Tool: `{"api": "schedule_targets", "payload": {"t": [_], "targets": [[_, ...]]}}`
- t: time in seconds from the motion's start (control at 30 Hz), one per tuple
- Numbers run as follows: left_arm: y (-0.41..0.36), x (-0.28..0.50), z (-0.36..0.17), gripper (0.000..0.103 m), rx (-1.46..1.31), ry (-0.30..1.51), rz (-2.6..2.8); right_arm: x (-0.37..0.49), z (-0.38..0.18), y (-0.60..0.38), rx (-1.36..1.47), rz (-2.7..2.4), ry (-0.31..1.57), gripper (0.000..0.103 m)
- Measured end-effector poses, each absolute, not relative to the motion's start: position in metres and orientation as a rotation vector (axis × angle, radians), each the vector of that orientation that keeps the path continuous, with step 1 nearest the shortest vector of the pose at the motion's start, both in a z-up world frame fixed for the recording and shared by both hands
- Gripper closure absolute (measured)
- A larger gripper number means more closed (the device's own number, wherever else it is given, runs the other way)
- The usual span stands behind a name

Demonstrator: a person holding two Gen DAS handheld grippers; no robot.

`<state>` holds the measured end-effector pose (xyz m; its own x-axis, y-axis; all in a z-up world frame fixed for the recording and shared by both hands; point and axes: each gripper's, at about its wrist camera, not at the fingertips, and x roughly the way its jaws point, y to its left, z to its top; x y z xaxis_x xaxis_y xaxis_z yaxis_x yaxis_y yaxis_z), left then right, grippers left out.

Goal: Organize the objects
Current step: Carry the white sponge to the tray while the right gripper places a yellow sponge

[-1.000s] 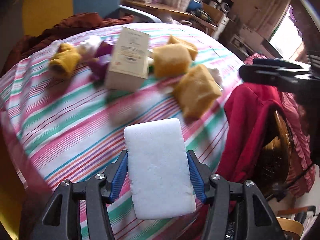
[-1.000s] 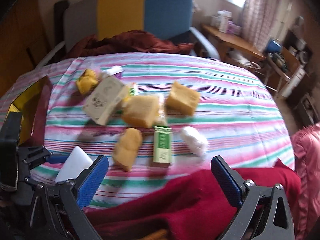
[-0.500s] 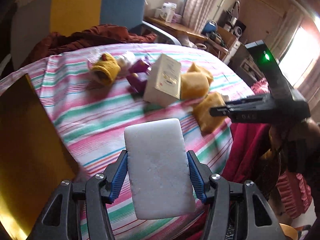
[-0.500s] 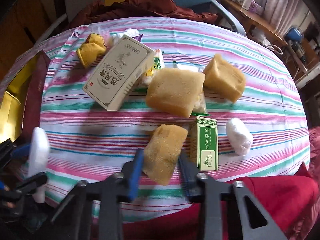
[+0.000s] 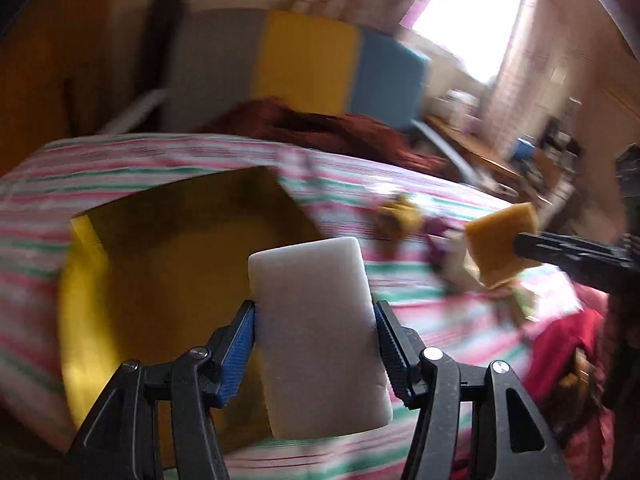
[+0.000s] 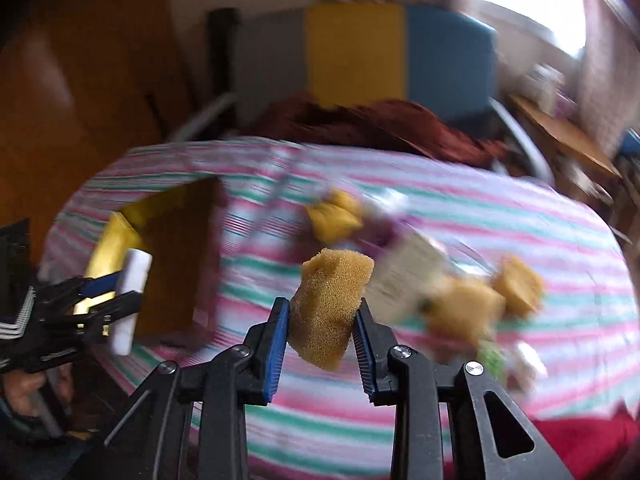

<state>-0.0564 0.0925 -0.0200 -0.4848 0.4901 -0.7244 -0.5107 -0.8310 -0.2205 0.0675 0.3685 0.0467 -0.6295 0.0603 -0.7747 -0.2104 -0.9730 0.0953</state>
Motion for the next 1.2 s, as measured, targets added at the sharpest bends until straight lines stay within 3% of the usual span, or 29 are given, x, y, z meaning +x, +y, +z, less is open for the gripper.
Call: {"api": "schedule_targets", "payload": {"t": [0.13,0.23,0.27,0.33,0.37,0.5,0.6,0.77,0.93,1.03,1.2], "targets": [[0.043,-0.072,-0.032,0.042,-1.217,-0.018,2.459,0.015,0.043,0.314,-1.281,2.837,0.252,0.070],[0.015,-0.075,-0.043,0.030,-1.279,-0.031,2.537,-0.019,0.036,0.268,-1.365,2.930,0.270,0.063],[0.006,-0.076,-0.049,0.028,-1.315,-0.038,2.551,-0.028,0.034,0.250,-1.405,2.983,0.297,0.055],[-0.006,-0.073,-0.054,0.027,-1.330,-0.067,2.564,-0.038,0.031,0.228,-1.433,3.029,0.313,0.021],[-0.010,-0.071,-0.056,0.025,-1.323,-0.074,2.572,-0.041,0.030,0.218,-1.433,3.042,0.325,0.018],[-0.016,-0.067,-0.057,0.022,-1.310,-0.081,2.589,-0.041,0.021,0.195,-1.489,3.057,0.305,0.018],[-0.017,-0.065,-0.050,0.022,-1.277,-0.084,2.631,-0.030,0.017,0.190,-1.482,3.034,0.232,0.011],[-0.008,-0.060,-0.032,0.022,-1.218,-0.004,2.703,-0.002,0.015,0.178,-1.216,2.977,-0.110,0.000],[0.000,-0.049,-0.022,0.022,-1.166,0.104,2.776,0.003,0.001,0.164,-1.080,2.787,-0.348,0.000],[0.005,-0.042,-0.018,0.022,-1.133,0.176,2.831,-0.001,-0.007,0.172,-1.175,2.786,-0.239,0.000],[0.007,-0.038,-0.015,0.022,-1.124,0.182,2.837,0.013,-0.005,0.179,-1.062,2.886,-0.154,0.000]]}}
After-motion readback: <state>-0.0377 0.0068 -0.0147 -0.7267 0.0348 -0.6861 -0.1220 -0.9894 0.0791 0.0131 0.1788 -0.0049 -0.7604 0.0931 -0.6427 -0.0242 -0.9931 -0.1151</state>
